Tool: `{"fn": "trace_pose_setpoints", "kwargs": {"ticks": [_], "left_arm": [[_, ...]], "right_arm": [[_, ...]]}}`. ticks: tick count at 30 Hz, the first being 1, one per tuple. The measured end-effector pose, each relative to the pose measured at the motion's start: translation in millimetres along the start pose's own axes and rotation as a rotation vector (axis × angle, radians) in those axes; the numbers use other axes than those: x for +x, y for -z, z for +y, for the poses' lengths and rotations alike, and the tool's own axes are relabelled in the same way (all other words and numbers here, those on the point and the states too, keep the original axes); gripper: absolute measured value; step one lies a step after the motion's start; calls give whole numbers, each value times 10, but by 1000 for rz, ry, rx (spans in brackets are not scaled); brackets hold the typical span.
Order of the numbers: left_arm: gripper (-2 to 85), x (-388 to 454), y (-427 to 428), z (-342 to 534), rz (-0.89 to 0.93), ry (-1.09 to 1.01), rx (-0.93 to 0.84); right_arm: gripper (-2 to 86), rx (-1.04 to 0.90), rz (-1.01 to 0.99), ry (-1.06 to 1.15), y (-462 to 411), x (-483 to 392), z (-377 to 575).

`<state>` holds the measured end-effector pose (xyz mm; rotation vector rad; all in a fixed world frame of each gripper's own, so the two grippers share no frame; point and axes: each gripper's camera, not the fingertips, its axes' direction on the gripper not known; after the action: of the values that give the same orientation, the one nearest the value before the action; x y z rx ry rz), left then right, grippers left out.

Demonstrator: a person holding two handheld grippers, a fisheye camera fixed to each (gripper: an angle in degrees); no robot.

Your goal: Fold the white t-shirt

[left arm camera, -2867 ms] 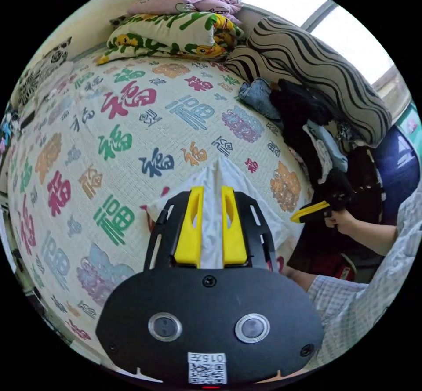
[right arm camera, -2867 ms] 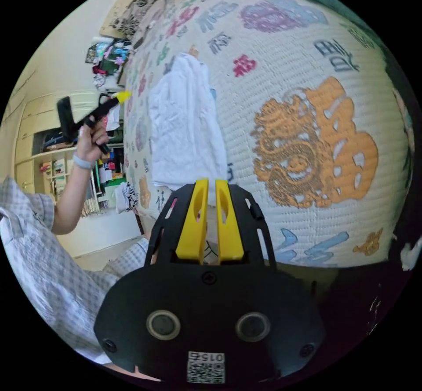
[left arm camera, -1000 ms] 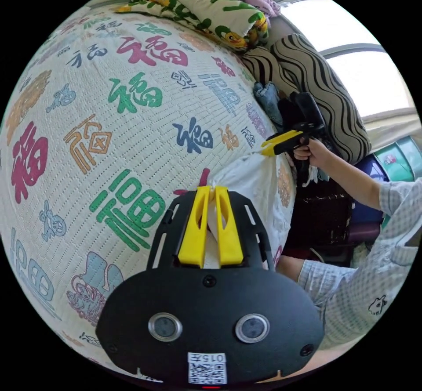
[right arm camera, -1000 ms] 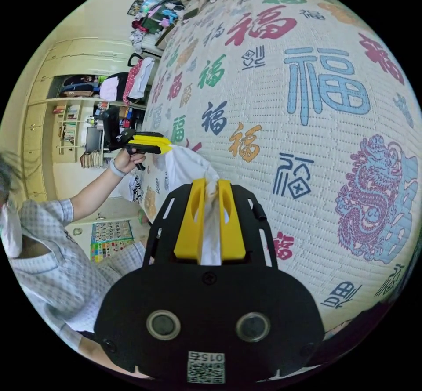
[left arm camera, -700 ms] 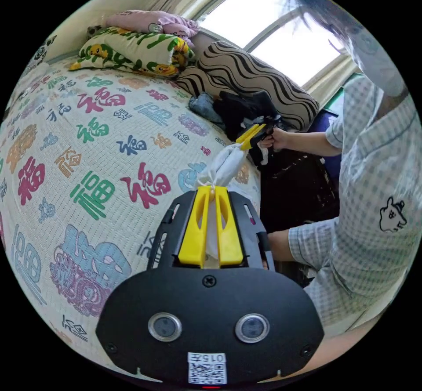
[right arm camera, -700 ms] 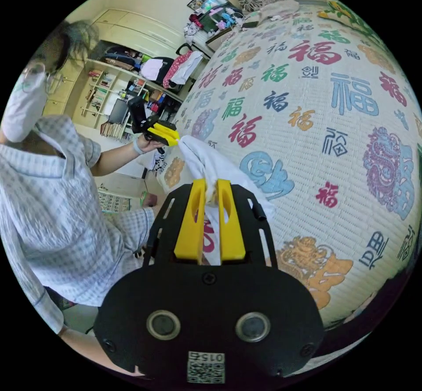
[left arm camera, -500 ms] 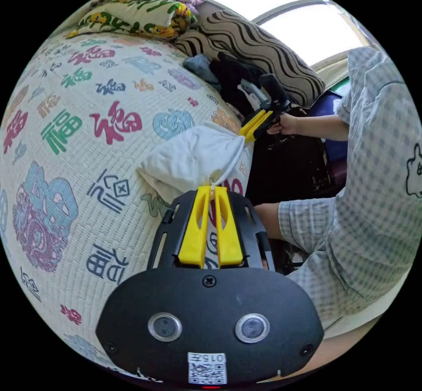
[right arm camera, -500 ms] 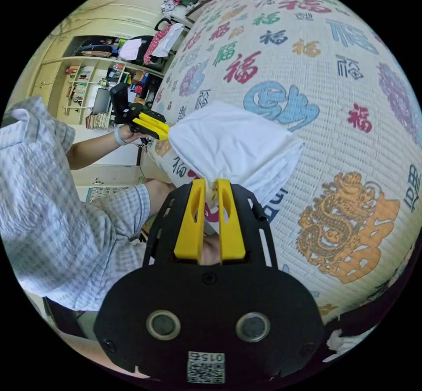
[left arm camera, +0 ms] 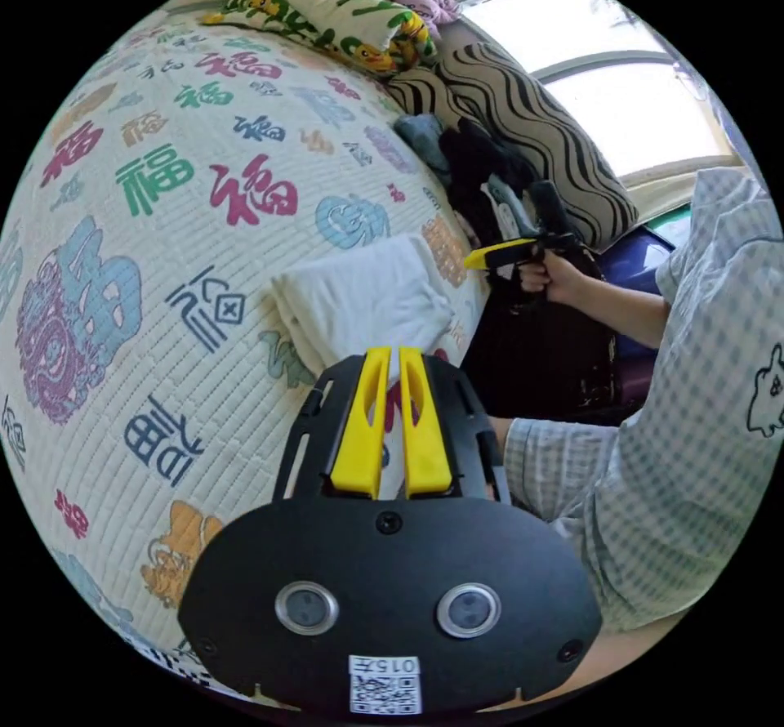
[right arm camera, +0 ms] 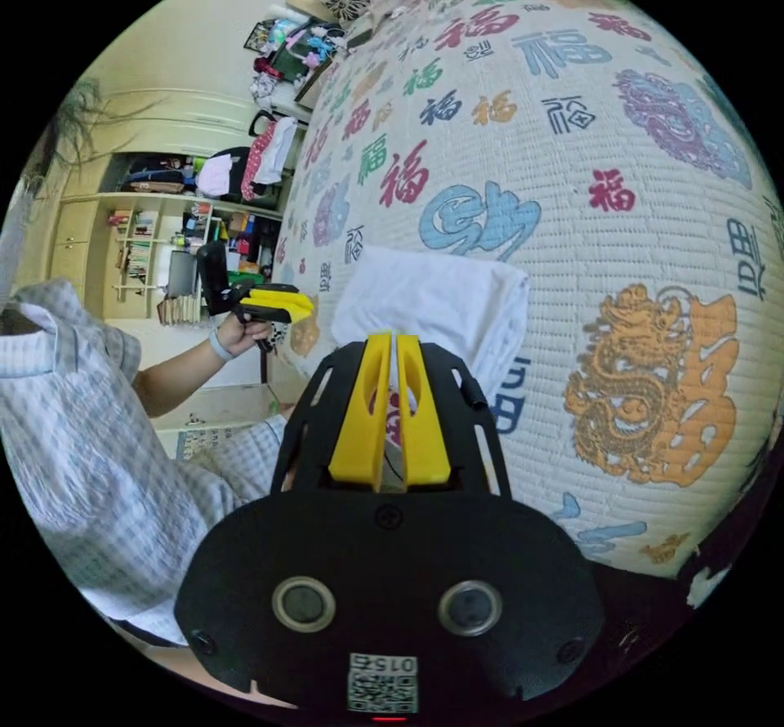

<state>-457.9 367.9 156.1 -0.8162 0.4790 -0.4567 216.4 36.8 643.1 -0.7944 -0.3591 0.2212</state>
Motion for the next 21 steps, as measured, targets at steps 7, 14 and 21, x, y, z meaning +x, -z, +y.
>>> {"fn": "trace_pose_setpoints", "kwargs": {"ticks": [7,14,21], "left_arm": [[-1,-293,-260,278,-71,126,-125],[41,-415,503,854,-57,298,52],[110,-722,879,1336,58,396,76]], "right_arm": [[-4,-108,68,-177,-730,183,28],[43,46,182,-245,-326,12,260],[107,-37,-23,-287,-651,217,158]]}}
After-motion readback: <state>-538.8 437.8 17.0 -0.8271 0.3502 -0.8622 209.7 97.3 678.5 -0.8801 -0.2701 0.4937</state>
